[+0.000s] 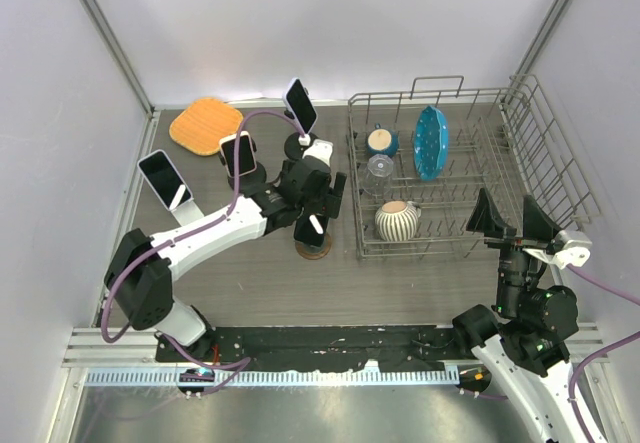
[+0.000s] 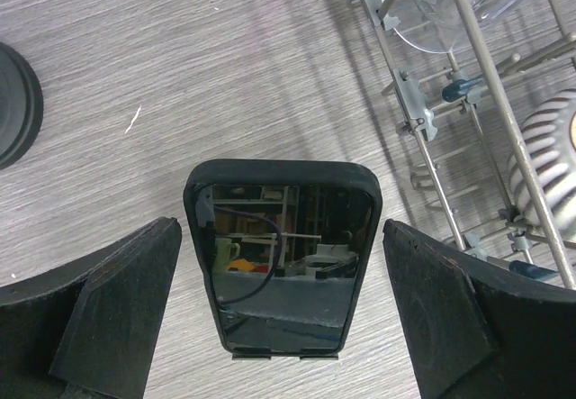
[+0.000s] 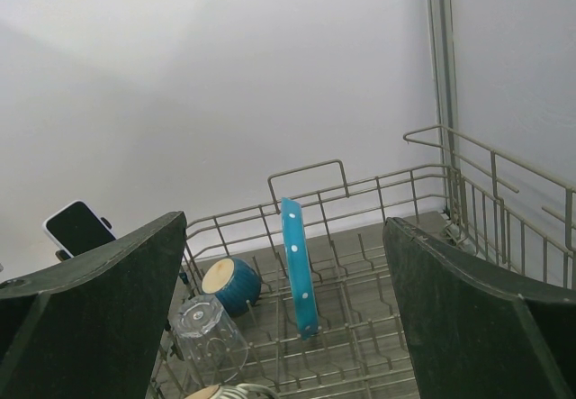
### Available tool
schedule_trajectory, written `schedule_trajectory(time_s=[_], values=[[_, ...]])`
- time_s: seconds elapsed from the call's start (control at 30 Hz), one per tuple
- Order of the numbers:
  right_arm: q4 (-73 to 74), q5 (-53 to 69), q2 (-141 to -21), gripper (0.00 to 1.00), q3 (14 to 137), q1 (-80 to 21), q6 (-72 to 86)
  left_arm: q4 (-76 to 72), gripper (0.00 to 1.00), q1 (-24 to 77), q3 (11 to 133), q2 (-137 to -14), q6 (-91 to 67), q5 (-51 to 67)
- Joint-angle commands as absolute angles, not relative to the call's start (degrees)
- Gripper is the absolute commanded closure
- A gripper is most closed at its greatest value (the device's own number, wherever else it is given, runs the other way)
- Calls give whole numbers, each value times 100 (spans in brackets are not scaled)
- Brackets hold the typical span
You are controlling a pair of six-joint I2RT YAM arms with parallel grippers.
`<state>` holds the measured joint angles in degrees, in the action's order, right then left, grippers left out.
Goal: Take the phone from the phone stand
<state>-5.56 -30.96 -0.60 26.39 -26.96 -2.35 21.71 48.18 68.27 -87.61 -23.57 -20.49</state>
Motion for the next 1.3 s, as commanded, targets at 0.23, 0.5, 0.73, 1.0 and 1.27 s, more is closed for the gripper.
schedule_trajectory(time_s=[0.23, 0.5, 0.73, 1.0, 1.27], values=[[-747, -3129, -17, 4, 2654, -2733, -158, 1977, 0, 4860, 7040, -8877, -2417, -2382], [-773, -3155, -9, 4, 2628, -2733, -149, 1951, 0, 4904, 7049, -8965, -2496, -2285], [-809, -3182, -17, 4, 2610, -2733, -132, 1942, 1, 4966, 7075, -9061, -2487, -2329], [-809, -3208, -17, 4, 2619, -2733, -132, 2048, 12, 5027, 7128, -9027, -2514, -2478], [-809, -3217, -9, 3, 2619, -2733, -123, 2092, 30, 5045, 7119, -8640, -2505, -2514]])
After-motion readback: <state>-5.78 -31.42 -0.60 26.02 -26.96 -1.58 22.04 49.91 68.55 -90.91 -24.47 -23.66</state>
